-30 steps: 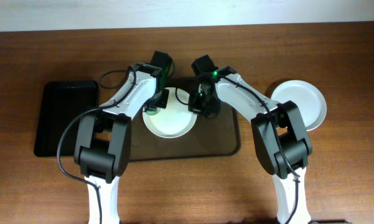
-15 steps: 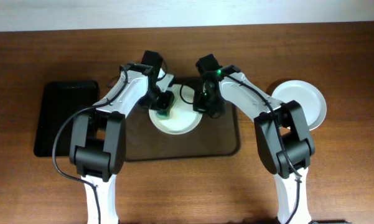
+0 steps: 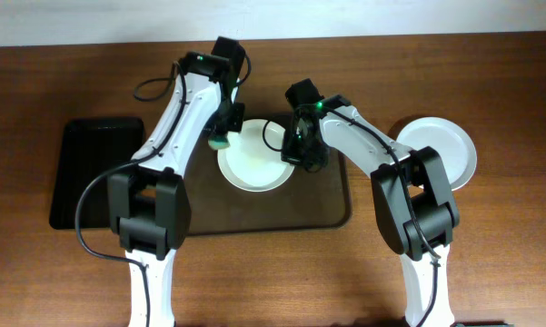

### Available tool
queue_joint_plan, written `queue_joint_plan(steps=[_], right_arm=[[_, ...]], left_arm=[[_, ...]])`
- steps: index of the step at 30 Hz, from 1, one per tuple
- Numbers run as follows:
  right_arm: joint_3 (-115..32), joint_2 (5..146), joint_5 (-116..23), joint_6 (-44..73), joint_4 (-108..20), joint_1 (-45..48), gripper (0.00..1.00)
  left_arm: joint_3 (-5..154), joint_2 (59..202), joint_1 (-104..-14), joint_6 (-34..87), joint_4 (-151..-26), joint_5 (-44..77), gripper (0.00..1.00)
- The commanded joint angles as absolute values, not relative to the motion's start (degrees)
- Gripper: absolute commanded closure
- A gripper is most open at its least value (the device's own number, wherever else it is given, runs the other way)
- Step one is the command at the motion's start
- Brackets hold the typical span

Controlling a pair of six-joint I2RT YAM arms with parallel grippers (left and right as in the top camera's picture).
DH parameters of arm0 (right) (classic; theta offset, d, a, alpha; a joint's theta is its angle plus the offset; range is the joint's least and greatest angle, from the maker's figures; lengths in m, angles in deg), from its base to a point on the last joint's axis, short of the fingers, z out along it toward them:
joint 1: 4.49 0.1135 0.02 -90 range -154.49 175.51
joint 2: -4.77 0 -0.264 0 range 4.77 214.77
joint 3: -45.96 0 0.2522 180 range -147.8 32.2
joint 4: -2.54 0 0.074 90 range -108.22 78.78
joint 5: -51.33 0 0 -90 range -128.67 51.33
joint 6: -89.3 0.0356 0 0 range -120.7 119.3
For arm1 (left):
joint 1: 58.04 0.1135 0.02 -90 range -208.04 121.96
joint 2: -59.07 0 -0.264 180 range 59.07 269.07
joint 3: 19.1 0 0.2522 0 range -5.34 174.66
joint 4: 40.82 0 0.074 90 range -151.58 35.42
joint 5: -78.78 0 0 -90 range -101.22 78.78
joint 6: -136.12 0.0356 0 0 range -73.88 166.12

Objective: Clean dirty plates on tray and stack at the side
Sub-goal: 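Lift the plate with the right gripper and stack it on the side pile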

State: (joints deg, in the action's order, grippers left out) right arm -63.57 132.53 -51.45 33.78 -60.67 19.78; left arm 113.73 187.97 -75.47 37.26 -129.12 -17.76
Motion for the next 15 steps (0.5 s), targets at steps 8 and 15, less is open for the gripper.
queue_joint_plan(steps=[8,15], right_arm=[[-61.67,121.8,-33.04,25.21,-73.28,20.24,0.96],[-61.67,110.87,-11.91,27.24,-79.43,21.22,0.96]], left_arm=[[115.79,189.85,-74.9,36.32,-131.57,-18.55,0.99],[115.76,190.39,-74.9,36.32,-130.65,-18.53,0.99]])
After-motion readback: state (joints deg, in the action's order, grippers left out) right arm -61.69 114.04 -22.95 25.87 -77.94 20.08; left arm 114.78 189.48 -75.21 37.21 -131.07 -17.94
